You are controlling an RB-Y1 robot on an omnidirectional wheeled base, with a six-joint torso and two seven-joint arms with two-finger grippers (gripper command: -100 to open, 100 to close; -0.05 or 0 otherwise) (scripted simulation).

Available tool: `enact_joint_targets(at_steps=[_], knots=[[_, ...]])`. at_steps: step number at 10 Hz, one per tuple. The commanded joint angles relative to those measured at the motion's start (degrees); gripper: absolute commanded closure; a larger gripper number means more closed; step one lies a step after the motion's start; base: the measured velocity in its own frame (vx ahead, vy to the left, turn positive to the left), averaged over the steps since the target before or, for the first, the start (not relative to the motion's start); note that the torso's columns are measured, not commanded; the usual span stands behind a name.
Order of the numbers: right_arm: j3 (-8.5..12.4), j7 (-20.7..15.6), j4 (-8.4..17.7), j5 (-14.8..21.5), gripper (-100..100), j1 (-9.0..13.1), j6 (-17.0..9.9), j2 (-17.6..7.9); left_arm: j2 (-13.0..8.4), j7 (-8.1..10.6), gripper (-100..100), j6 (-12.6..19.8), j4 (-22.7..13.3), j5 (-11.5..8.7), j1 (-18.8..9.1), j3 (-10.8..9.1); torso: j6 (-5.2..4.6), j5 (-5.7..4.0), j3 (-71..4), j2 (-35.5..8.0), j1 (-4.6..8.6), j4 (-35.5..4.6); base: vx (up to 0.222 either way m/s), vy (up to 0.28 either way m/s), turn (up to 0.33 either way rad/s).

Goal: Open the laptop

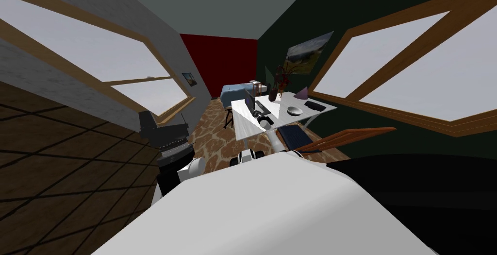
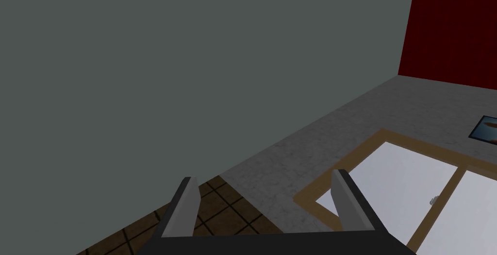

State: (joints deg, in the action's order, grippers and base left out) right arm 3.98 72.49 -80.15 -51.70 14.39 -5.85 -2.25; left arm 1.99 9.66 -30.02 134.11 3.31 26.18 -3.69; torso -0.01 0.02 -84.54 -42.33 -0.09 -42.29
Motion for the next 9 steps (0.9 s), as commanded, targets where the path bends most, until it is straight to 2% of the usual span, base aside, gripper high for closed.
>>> enact_joint_targets(at_steps=[1, 2, 3, 4, 6, 9], knots=[[0.67, 0.23, 1.22, 0.11, -100, 1.56, -0.44, 0.14, 0.0, 0.0, 0, 0.0, 0.0, 0.0, 0.0, 0.0, 0.01, 0.02, 0.01, -0.01, -0.06, -0.01, 0.067, 0.001, -0.021], [0.47, 0.11, 0.59, 0.15, -100, 0.84, -0.3, 0.23, 0.01, 0.0, 0, 0.0, 0.0, 0.0, 0.01, 0.0, 0.02, 0.02, -0.11, 0.19, -0.05, 0.04, 0.044, 0.002, -0.003], [0.53, 0.12, 0.67, 0.18, 100, 0.96, -0.38, 0.25, 0.01, 0.0, 0, 0.0, 0.0, 0.0, 0.0, 0.01, 0.01, -0.01, -0.07, 0.09, 0.03, 0.04, 0.006, 0.001, 0.004], [0.83, 2.37, -0.09, -1.57, 100, 0.32, -0.87, 0.76, 0.01, 0.0, 0, 0.0, 0.0, 0.0, 0.0, 0.01, -0.01, -0.03, 0.02, -0.03, 0.11, 0.01, 0.019, -0.026, 0.004], [1.16, 4.62, -0.81, -3.32, 100, -0.33, -1.38, 1.25, 0.0, 0.0, 0, 0.0, 0.0, 0.0, 0.0, 0.0, -0.1, -0.27, -0.12, 0.2, 0.56, 0.16, 0.026, -0.061, -0.014], [1.67, 7.99, -1.89, -5.93, 100, -1.32, -2.13, 1.98, 0.0, 0.0, 0, 0.0, 0.0, 0.0, 0.0, 0.0, -0.12, -0.21, -0.21, 0.34, 0.41, 0.29, 0.02, -0.052, -0.011]])
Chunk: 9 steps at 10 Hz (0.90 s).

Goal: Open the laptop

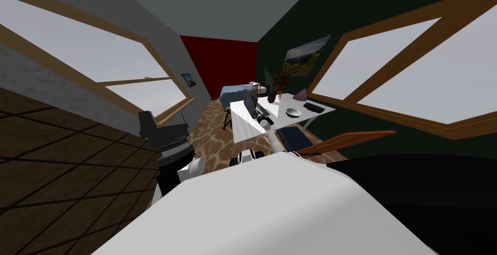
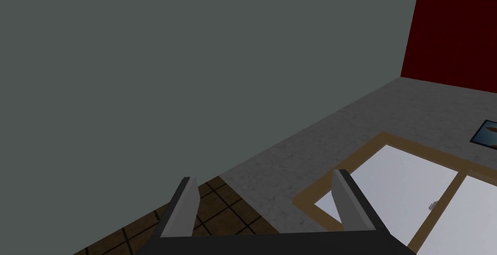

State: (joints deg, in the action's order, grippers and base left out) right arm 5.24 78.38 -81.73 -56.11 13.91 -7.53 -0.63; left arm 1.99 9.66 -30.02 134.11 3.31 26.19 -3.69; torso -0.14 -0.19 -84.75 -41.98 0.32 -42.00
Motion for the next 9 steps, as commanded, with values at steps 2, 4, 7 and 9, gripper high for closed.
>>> enact_joint_targets(at_steps=[2, 4, 7, 9], knots=[[0.74, 4.35, -1.04, -3.26, 100, -1.49, -0.95, 0.85, 0.0, 0.0, 0, 0.0, 0.0, 0.0, 0.0, 0.0, 0.03, 0.09, 0.02, -0.05, -0.11, -0.08, 0.016, -0.049, -0.014], [0.94, 4.58, -1.33, -3.24, 100, -1.55, -1.25, 1.28, 0.0, 0.0, 0, 0.0, 0.0, 0.0, 0.0, 0.0, 0.06, 0.15, 0.1, -0.18, -0.2, -0.23, 0.013, -0.037, -0.013], [-0.16, 6.99, -3.16, -7.93, 100, -4.91, 0.9, 1.78, 0.0, 0.0, 0, 0.0, 0.0, 0.0, 0.0, 0.0, 0.21, 0.18, 0.17, -0.28, -0.34, -0.28, 0.023, -0.076, 0.097], [-0.95, 8.42, -4.35, -11.01, 100, -7.09, 2.4, 2.11, 0.0, 0.0, 0, 0.0, 0.0, 0.0, 0.0, 0.0, 0.21, 0.21, 0.15, -0.25, -0.39, -0.31, 0.033, -0.076, 0.101]])
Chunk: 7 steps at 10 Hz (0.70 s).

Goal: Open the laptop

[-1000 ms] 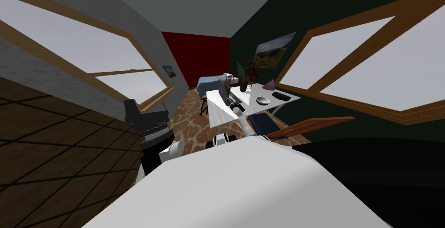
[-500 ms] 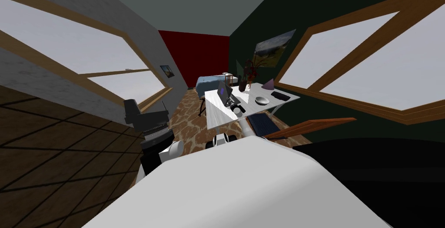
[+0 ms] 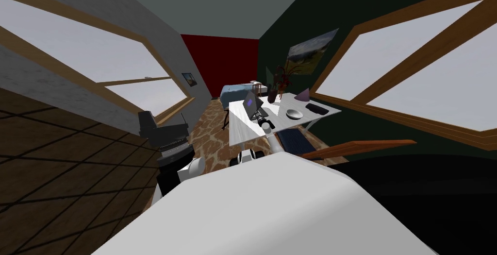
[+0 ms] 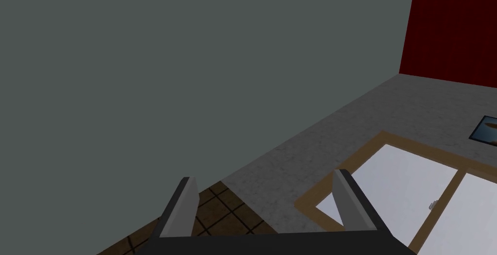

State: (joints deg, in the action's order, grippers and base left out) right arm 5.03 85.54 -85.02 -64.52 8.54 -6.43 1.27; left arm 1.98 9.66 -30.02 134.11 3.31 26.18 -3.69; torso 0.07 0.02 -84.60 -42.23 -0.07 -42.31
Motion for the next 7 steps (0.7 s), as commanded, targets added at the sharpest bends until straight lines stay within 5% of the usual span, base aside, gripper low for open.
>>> enact_joint_targets(at_steps=[1, 5, 7], knots=[[-1.13, 1.98, -1.65, -4.14, 100, -2.81, 2.06, 0.38, 0.0, 0.0, 0, 0.0, 0.0, 0.0, 0.0, 0.0, -0.03, 0.0, 0.02, -0.03, 0.04, -0.01, 0.02, -0.091, 0.114], [-2.7, 4.85, -4.03, -10.3, 100, -7.16, 5.06, 1.04, 0.0, 0.0, 0, 0.0, 0.0, 0.0, 0.0, 0.0, -0.08, -0.01, 0.05, -0.08, 0.07, -0.02, 0.032, -0.089, 0.116], [-2.27, 4.59, -4.03, -9.65, 100, -7.04, 4.38, 1.21, 0.0, 0.0, 0, 0.0, 0.0, 0.0, 0.0, 0.0, -0.09, 0.0, 0.05, -0.09, 0.02, -0.02, 0.014, -0.039, 0.012]])
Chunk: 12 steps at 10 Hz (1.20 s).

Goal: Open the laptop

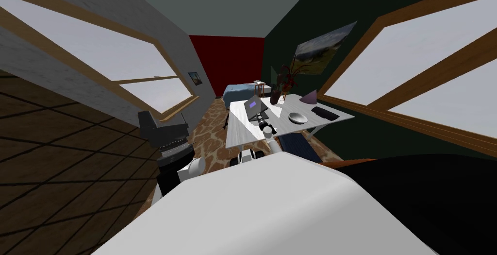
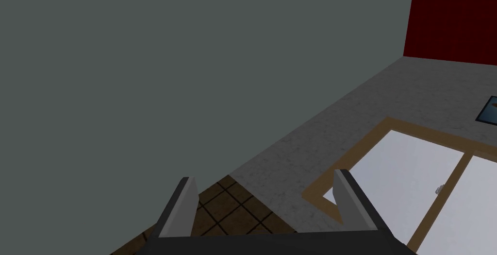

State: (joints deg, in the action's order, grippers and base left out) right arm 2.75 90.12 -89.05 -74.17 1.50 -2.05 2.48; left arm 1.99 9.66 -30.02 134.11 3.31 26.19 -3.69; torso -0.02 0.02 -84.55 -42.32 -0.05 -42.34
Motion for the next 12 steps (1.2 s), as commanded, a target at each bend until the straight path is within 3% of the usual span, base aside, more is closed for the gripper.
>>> enact_joint_targets(at_steps=[1, 2, 3, 4, 7, 8, 9, 12], knots=[[-0.96, 2.94, 2.14, 1.51, 100, 0.87, 2.49, -0.1, 0.0, 0.0, 0, 0.0, 0.0, 0.0, 0.0, 0.0, 0.03, 0.04, 0.02, -0.04, -0.11, -0.03, -0.018, -0.049, 0.067], [1.16, 1.32, 2.05, 1.05, -100, 2.19, -1.52, -0.21, 0.0, 0.0, 0, 0.0, 0.0, 0.0, -0.01, 0.0, 0.11, 0.0, 0.05, -0.08, -0.02, 0.0, -0.01, 0.015, -0.194], [1.16, 1.32, 2.05, 1.05, -100, 2.19, -1.54, -0.21, 0.01, 0.0, 0, 0.0, 0.0, 0.0, 0.0, 0.0, 0.01, 0.03, 0.01, -0.02, -0.16, 0.02, 0.008, 0.069, -0.147], [2.99, 1.28, 3.05, 1.44, -100, 4.13, -4.03, -0.17, 0.01, 0.0, 0, 0.0, 0.0, 0.0, 0.0, 0.01, 0.05, 0.05, -0.03, 0.07, -0.21, 0.06, 0.01, 0.102, -0.179], [4.81, 1.24, 4.05, 1.83, -100, 6.07, -7.3, -0.12, 0.01, 0.0, 0, 0.0, 0.0, 0.0, 0.0, 0.01, -0.03, 0.01, 0.07, -0.12, 0.09, -0.1, -0.02, 0.065, -0.152], [6.63, 1.2, 5.06, 2.22, -100, 8.02, -9.4, -0.08, 0.01, 0.0, 0, 0.0, 0.0, 0.0, 0.0, 0.01, 0.03, -0.01, 0.1, -0.16, 0.12, -0.1, -0.023, 0.063, -0.177], [6.63, 1.2, 5.06, 2.22, -100, 8.02, -10.19, -0.08, 0.01, 0.0, 0, 0.0, 0.0, 0.0, 0.0, 0.01, -0.02, 0.02, 0.1, -0.17, 0.04, -0.1, -0.019, 0.051, -0.143], [10.27, 1.12, 7.06, 2.99, -100, 11.91, -15.02, 0.01, 0.01, 0.0, 0, 0.0, 0.0, 0.0, 0.0, 0.01, 0.06, 0.03, 0.05, -0.06, -0.04, -0.06, -0.022, 0.067, -0.171]])
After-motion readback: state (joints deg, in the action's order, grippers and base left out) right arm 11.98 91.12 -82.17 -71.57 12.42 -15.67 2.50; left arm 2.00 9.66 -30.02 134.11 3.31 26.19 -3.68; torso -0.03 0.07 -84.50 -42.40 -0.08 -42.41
